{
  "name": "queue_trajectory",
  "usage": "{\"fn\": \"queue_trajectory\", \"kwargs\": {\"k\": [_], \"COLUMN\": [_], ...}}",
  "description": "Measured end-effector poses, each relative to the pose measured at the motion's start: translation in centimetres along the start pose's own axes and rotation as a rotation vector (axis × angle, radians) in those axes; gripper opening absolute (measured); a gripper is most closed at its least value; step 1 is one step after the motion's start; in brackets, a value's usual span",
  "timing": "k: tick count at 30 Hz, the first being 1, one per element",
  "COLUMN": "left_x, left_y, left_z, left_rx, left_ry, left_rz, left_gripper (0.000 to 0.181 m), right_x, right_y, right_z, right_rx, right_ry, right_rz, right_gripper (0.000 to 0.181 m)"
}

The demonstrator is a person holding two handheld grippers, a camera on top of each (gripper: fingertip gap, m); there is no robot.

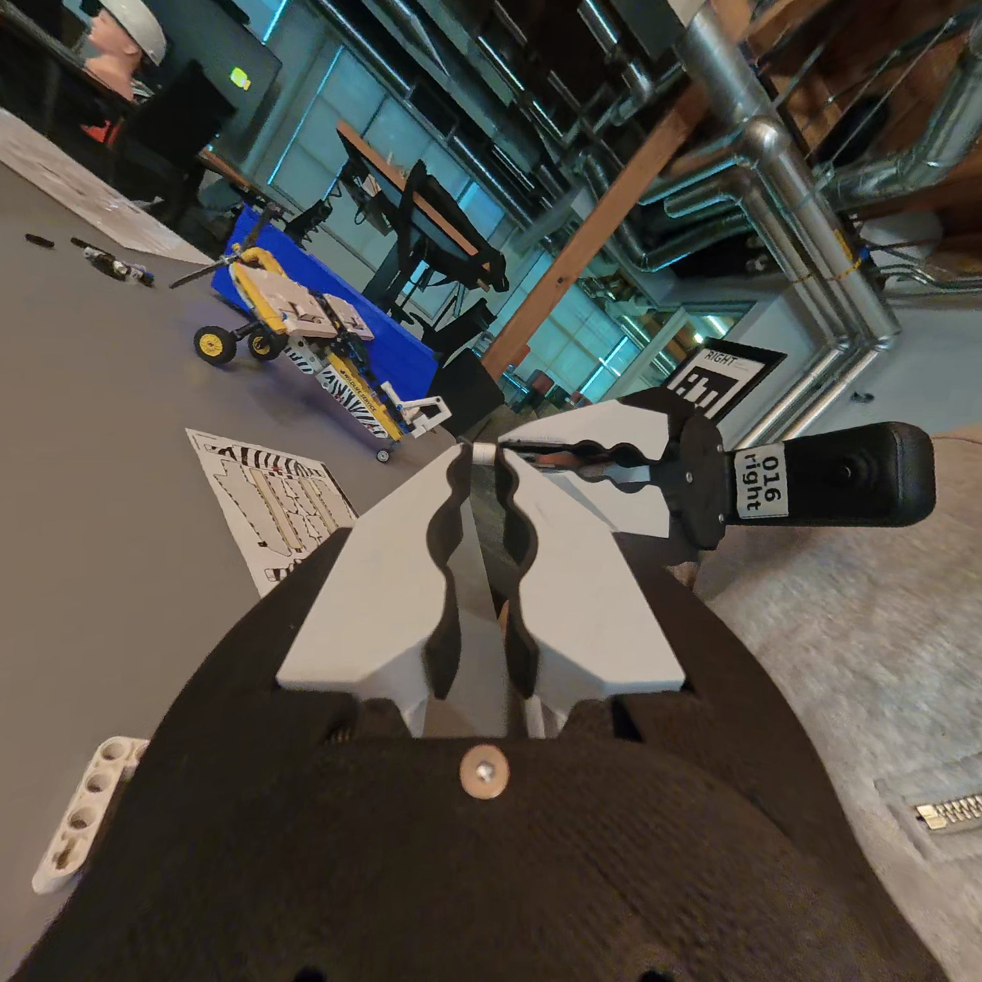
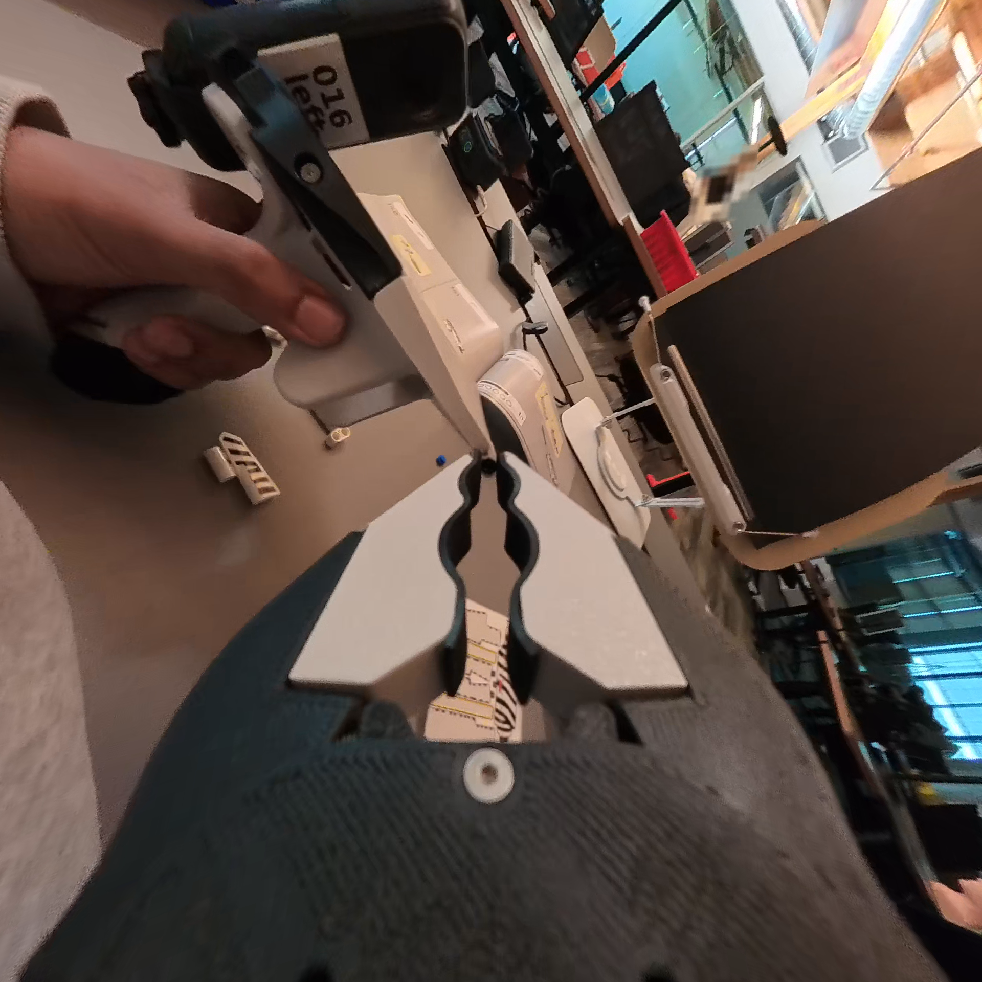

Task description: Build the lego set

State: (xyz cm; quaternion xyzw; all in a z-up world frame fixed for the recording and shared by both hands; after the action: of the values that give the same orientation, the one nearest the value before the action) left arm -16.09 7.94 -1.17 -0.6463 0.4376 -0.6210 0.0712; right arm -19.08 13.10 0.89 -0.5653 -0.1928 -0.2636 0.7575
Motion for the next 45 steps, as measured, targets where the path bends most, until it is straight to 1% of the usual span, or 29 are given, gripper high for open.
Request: {"fn": "queue_trajectory", "kwargs": {"k": [3, 6, 8, 9, 11, 14, 16, 17, 18, 22, 25, 30, 32, 34, 45], "left_x": [0.1, 0.3, 0.7, 1.0, 1.6, 2.0, 1.9, 1.8, 1.7, 1.7, 1.8, 1.7, 1.7, 1.7, 1.6], "left_y": [-0.5, -0.7, -0.8, -0.9, -1.2, -1.7, -2.4, -2.8, -3.1, -3.9, -4.0, -4.2, -4.4, -4.5, -4.6], "left_z": [0.1, 0.3, 0.6, 0.9, 1.5, 1.8, 1.6, 1.5, 1.4, 1.3, 1.3, 1.3, 1.3, 1.3, 1.3], "left_rx": [-0.008, -0.028, -0.026, -0.029, -0.046, -0.09, -0.116, -0.124, -0.128, -0.15, -0.152, -0.159, -0.171, -0.173, -0.168], "left_ry": [-0.001, -0.013, -0.043, -0.065, -0.111, -0.141, -0.133, -0.125, -0.118, -0.118, -0.124, -0.117, -0.117, -0.117, -0.111], "left_rz": [-0.047, -0.043, -0.055, -0.062, -0.067, -0.074, -0.111, -0.138, -0.165, -0.225, -0.229, -0.241, -0.246, -0.254, -0.267], "left_gripper": [0.007, 0.007, 0.007, 0.007, 0.007, 0.006, 0.007, 0.007, 0.007, 0.007, 0.006, 0.007, 0.007, 0.007, 0.007], "right_x": [0.4, 0.8, 0.9, 1.0, 1.1, 1.3, 1.7, 1.6, 1.6, 1.6, 2.1, 2.1, 2.2, 2.3, 2.5], "right_y": [0.1, 0.1, 0.0, 0.0, -0.4, -1.5, -2.2, -2.6, -2.7, -1.6, -1.5, -1.5, -1.6, -1.5, -1.6], "right_z": [0.4, 0.5, 0.6, 0.6, 0.6, 0.8, 1.2, 1.3, 1.4, 1.1, 1.3, 1.4, 1.5, 1.6, 1.8], "right_rx": [-0.014, -0.015, -0.001, 0.024, 0.085, 0.262, 0.4, 0.444, 0.471, 0.5, 0.547, 0.574, 0.579, 0.587, 0.539], "right_ry": [-0.017, -0.032, -0.062, -0.085, -0.147, -0.286, -0.411, -0.46, -0.489, -0.463, -0.49, -0.516, -0.524, -0.53, -0.528], "right_rz": [0.031, 0.027, -0.022, -0.079, -0.274, -0.704, -0.966, -1.051, -1.093, -1.035, -1.046, -1.076, -1.073, -1.058, -1.008], "right_gripper": [0.005, 0.005, 0.008, 0.014, 0.03, 0.053, 0.056, 0.055, 0.052, 0.037, 0.023, 0.023, 0.025, 0.023, 0.025]}}
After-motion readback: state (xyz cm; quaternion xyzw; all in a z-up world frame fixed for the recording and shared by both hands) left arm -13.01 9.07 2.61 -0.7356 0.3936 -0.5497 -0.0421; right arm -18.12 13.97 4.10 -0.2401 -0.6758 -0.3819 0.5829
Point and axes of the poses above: each gripper's, where its closed fingertips meet, z back along the fingers, x out of its top, y = z × x across the jaws, the point moved 4 cm from there along z, back along the fingers, and after that the axes turned 1 degree about z, right-handed, at the moved point
